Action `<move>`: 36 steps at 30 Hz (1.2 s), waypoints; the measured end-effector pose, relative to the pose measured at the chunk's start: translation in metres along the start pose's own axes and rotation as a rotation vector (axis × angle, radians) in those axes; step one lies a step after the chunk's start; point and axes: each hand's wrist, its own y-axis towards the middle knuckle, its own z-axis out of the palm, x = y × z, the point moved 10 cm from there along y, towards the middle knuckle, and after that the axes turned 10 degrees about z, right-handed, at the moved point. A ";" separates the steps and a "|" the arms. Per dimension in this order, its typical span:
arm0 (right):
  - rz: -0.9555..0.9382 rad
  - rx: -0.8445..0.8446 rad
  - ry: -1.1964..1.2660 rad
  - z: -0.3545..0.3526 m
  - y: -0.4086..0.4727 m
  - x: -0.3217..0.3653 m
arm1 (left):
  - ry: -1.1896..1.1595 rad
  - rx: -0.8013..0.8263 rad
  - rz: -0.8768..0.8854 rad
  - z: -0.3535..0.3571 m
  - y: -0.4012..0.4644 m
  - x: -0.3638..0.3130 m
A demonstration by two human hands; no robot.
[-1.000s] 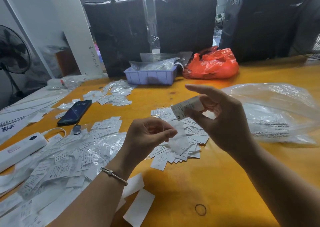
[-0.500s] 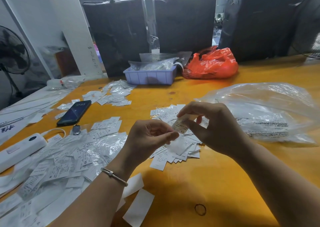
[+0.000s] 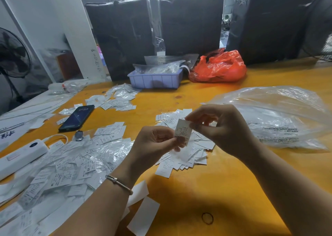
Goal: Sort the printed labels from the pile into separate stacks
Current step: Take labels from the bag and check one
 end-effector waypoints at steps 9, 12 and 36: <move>0.063 0.151 -0.032 0.020 -0.002 -0.009 | -0.097 -0.007 -0.069 0.003 -0.002 0.010; 0.112 0.215 -0.044 0.026 -0.002 -0.017 | -0.097 -0.006 -0.088 0.003 -0.002 0.011; 0.208 0.227 0.106 0.023 0.001 -0.031 | 0.013 -0.065 -0.051 -0.011 0.000 0.003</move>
